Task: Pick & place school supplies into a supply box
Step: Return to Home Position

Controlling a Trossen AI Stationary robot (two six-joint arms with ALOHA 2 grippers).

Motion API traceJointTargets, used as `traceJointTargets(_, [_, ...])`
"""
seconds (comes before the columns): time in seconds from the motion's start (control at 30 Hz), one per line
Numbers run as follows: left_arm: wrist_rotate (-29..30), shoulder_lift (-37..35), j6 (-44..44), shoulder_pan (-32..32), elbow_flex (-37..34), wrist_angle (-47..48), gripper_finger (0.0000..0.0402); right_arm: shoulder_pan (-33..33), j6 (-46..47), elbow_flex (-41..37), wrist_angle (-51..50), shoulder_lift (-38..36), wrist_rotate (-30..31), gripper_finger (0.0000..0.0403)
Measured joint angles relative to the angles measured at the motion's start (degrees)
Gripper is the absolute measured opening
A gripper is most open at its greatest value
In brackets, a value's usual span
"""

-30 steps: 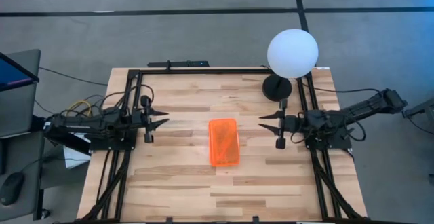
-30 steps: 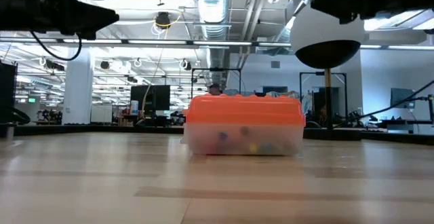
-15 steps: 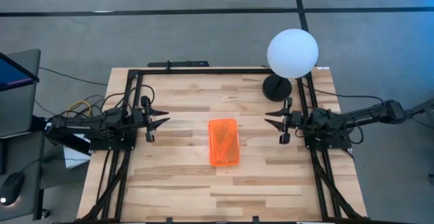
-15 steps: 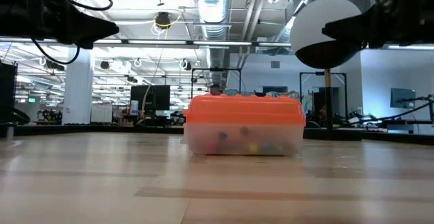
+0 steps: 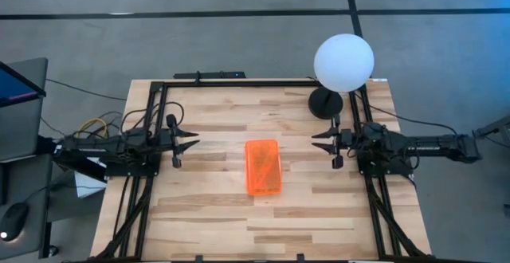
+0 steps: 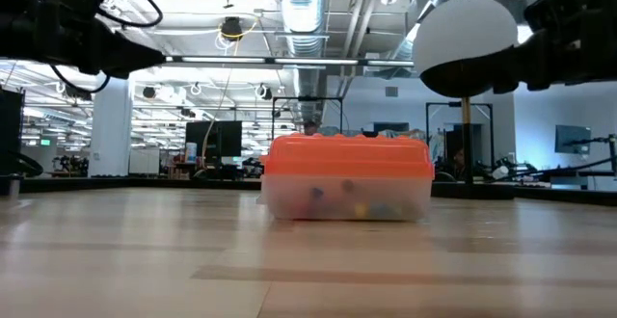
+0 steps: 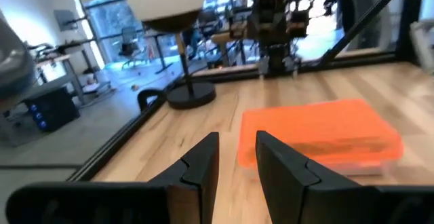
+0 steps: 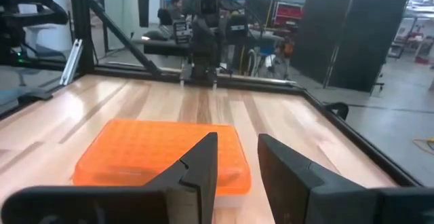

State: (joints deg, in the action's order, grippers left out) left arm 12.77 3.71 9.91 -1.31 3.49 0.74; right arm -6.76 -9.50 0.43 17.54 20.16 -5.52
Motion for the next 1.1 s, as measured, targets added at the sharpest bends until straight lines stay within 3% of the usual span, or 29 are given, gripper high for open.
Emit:
traceJointTargets(0.17, [-4.64,-3.67,0.24,-0.21,0.47,3.26,0.0093,0.0,-1.48,-0.02,-2.01,-4.14,-0.05,0.0102])
traceJointTargets(0.5, [-4.59,-3.61,-0.68,-0.27,1.14,5.82,0.0093,2.91,-4.07,-0.07,-14.23,-20.17,0.11,0.0102])
traceJointTargets(0.73, [-4.52,-3.47,-3.59,-0.29,1.14,7.26,0.0093,5.32,-2.46,-0.09,-16.74,-19.64,6.05,0.0102])
traceJointTargets(1.1, [-4.52,-3.46,-11.01,-0.28,1.27,9.92,0.0093,6.01,-2.49,-0.11,-16.74,-18.65,6.34,0.0102])
